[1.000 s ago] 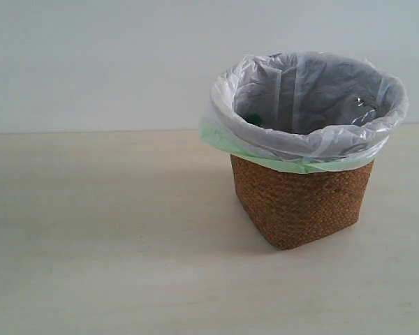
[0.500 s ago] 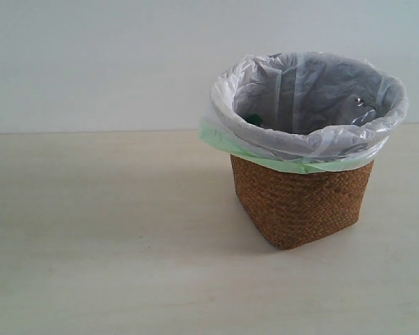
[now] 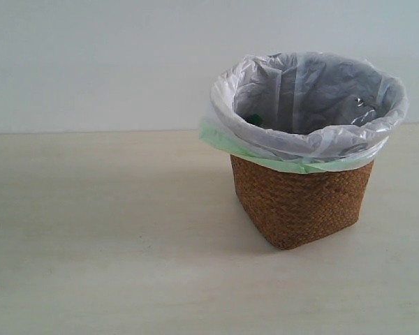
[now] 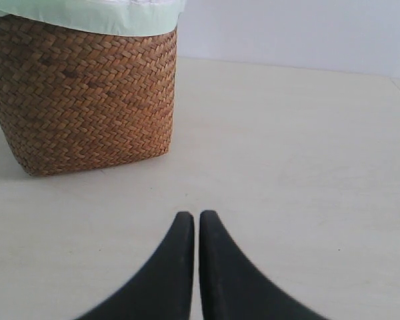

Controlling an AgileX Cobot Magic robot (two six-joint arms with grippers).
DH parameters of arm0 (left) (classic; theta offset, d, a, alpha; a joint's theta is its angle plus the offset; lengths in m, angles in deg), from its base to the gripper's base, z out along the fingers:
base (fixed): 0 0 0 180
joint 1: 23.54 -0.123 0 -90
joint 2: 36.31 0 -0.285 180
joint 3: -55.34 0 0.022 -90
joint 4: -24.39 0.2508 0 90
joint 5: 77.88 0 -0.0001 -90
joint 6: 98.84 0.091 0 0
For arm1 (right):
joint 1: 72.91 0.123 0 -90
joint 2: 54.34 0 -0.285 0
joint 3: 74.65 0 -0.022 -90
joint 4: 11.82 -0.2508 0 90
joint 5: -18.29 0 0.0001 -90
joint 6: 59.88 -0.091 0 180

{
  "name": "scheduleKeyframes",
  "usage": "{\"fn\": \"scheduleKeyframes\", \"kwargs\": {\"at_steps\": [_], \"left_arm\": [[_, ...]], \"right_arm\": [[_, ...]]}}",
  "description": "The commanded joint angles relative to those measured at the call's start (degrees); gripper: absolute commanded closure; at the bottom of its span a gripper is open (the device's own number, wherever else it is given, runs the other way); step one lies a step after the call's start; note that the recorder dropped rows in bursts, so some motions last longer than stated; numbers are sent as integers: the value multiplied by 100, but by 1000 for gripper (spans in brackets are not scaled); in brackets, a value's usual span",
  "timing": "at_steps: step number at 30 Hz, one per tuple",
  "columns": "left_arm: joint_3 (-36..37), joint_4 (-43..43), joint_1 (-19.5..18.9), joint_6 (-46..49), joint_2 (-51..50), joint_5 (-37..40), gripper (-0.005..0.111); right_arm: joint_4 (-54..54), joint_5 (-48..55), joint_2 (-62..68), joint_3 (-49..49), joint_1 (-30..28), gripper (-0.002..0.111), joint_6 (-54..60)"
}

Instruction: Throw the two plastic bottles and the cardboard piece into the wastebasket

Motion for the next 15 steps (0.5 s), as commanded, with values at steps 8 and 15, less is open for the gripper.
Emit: {"fn": "scheduleKeyframes", "kwargs": {"at_steps": [8, 15], "left_arm": [[1216, 54, -23, -14, 11, -905, 103], [1216, 94, -23, 1118, 11, 381, 103]], "right_arm": [[-6, -25, -30, -3, -31, 108, 0], [-6, -25, -30, -3, -31, 108, 0]]}}
